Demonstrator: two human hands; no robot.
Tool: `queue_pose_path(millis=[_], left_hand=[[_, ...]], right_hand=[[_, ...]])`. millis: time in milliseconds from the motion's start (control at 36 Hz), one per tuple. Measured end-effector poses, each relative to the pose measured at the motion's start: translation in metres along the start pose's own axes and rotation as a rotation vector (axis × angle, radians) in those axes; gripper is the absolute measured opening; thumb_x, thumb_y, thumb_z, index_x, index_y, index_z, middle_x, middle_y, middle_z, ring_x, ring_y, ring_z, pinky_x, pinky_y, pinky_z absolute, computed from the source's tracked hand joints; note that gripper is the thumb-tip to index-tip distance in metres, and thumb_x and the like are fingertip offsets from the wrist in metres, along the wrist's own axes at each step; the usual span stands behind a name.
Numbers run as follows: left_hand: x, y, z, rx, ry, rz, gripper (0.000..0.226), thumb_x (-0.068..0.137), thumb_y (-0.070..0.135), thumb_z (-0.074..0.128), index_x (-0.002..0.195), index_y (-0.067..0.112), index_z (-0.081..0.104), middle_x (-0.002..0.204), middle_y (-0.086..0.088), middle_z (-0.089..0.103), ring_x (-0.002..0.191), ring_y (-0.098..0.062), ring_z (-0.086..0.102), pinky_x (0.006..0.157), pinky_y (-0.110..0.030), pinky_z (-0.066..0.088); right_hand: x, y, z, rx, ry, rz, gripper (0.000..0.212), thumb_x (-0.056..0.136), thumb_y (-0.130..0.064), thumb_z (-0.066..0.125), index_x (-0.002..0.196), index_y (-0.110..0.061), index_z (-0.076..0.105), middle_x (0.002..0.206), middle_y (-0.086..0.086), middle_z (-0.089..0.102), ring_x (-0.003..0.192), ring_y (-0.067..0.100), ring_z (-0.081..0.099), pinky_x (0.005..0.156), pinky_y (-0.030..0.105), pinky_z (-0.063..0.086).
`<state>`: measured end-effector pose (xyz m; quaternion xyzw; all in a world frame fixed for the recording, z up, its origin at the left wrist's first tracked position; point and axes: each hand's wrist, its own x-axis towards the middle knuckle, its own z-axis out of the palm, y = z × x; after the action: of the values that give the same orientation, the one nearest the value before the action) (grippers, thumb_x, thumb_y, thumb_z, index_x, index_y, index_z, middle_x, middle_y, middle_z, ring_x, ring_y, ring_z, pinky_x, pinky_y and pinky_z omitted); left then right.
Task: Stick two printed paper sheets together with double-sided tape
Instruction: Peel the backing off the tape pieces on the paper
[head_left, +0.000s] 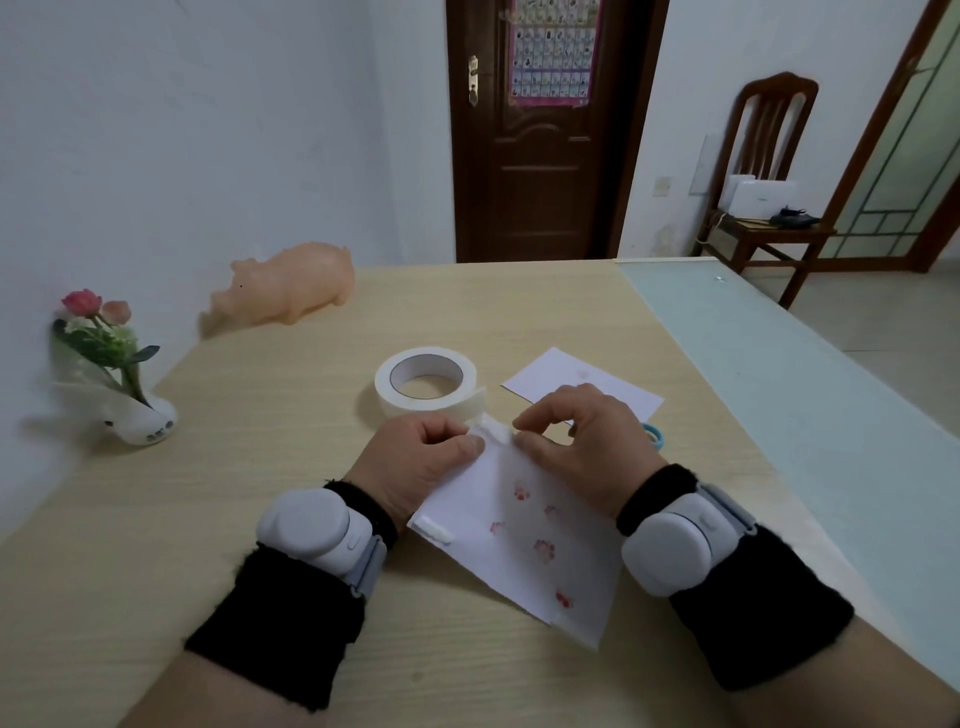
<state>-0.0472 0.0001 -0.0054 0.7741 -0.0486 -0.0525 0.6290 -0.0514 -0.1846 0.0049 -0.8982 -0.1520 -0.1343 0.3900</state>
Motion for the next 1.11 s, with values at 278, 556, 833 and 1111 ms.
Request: queue_pose_path(millis=[278, 556, 833, 1111], left_hand=[[-0.002, 0.003, 0.0, 0.009, -0.024, -0.023, 0.017, 0.081, 0.016, 0.069, 0.064, 0.018, 0.067, 0.063, 0.004, 0.065, 0.058, -0.011, 0.058, 0.057, -0.023, 0.047], [-0.004, 0.008, -0.002, 0.094, -0.087, -0.036, 0.017, 0.084, 0.012, 0.065, 0.066, 0.014, 0.065, 0.055, 0.01, 0.062, 0.051, -0.003, 0.056, 0.05, -0.012, 0.044], [-0.005, 0.008, -0.002, 0.036, -0.111, -0.063, 0.013, 0.085, 0.012, 0.064, 0.072, 0.011, 0.068, 0.057, 0.007, 0.064, 0.051, -0.005, 0.056, 0.051, -0.012, 0.045], [-0.004, 0.007, -0.001, 0.057, -0.108, -0.054, 0.016, 0.085, 0.015, 0.064, 0.071, 0.011, 0.068, 0.059, 0.004, 0.063, 0.053, -0.007, 0.055, 0.053, -0.015, 0.045]], right_hand=[[-0.002, -0.002, 0.001, 0.048, -0.033, 0.004, 0.031, 0.078, -0.011, 0.066, 0.079, -0.042, 0.061, 0.077, -0.022, 0.065, 0.081, -0.002, 0.056, 0.07, 0.006, 0.036], [-0.004, -0.008, -0.003, 0.097, -0.088, -0.005, 0.041, 0.079, -0.004, 0.063, 0.072, -0.044, 0.059, 0.074, -0.021, 0.064, 0.068, -0.008, 0.055, 0.065, 0.005, 0.04], [-0.004, -0.008, -0.005, 0.074, -0.116, -0.007, 0.042, 0.078, -0.009, 0.069, 0.065, -0.047, 0.06, 0.068, -0.019, 0.062, 0.063, 0.002, 0.053, 0.064, 0.008, 0.041], [-0.005, -0.011, -0.004, 0.042, -0.175, -0.03, 0.02, 0.085, -0.007, 0.061, 0.08, -0.026, 0.063, 0.074, -0.016, 0.057, 0.069, -0.014, 0.05, 0.063, 0.001, 0.034]])
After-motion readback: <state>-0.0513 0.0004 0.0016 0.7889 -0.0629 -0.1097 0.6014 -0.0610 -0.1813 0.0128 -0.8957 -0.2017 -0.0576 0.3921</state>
